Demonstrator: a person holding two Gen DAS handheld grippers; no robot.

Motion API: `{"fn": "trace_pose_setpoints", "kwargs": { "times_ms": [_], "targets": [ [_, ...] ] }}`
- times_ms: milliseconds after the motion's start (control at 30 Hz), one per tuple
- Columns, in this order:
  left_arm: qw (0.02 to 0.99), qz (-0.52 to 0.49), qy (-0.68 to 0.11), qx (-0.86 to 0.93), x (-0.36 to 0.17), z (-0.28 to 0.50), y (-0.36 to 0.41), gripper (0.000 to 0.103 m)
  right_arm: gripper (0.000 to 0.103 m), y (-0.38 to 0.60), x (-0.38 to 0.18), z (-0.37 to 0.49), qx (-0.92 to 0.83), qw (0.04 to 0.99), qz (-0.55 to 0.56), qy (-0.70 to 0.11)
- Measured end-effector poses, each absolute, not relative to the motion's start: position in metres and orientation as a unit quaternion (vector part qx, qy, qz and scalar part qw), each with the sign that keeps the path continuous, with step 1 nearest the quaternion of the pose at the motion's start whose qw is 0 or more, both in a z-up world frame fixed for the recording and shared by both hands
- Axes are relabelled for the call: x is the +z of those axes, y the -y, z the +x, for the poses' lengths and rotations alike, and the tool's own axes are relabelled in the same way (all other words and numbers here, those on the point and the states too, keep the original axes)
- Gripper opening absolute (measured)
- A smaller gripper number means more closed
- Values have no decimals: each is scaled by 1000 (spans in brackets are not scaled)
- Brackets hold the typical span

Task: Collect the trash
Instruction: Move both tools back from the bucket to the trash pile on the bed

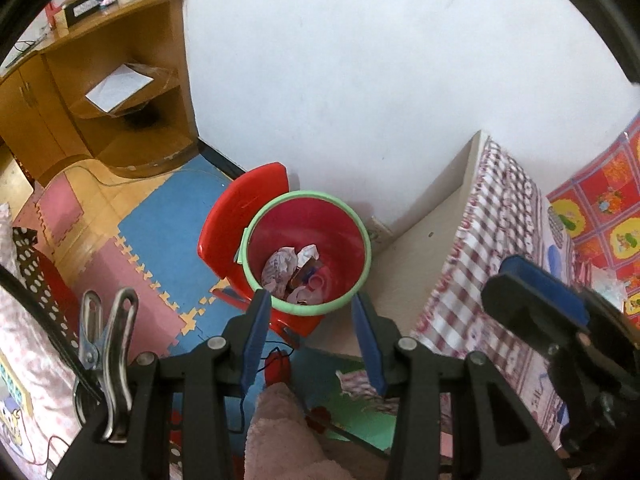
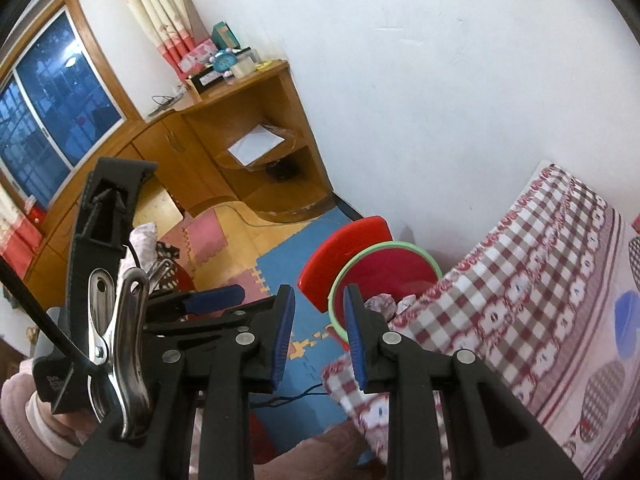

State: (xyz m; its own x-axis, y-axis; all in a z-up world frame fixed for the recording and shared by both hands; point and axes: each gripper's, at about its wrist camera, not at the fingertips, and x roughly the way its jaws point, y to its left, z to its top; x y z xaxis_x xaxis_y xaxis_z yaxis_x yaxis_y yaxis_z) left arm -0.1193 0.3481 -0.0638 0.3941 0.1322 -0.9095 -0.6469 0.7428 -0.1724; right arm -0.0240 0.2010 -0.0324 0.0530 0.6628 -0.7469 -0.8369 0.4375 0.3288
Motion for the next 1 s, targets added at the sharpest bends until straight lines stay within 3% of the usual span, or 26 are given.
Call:
{"fn": "trace_pose_setpoints", "kwargs": {
  "times_ms": [467,1000],
  "targets": [
    [816,-239,-484,208,-21,-138,-277,43,27,-124,5,-45,494,757,-62,-423],
    [849,-149,-505,50,-1,-96,-214,43,27,-35,18,-54,329,840,16,-431]
  ]
}}
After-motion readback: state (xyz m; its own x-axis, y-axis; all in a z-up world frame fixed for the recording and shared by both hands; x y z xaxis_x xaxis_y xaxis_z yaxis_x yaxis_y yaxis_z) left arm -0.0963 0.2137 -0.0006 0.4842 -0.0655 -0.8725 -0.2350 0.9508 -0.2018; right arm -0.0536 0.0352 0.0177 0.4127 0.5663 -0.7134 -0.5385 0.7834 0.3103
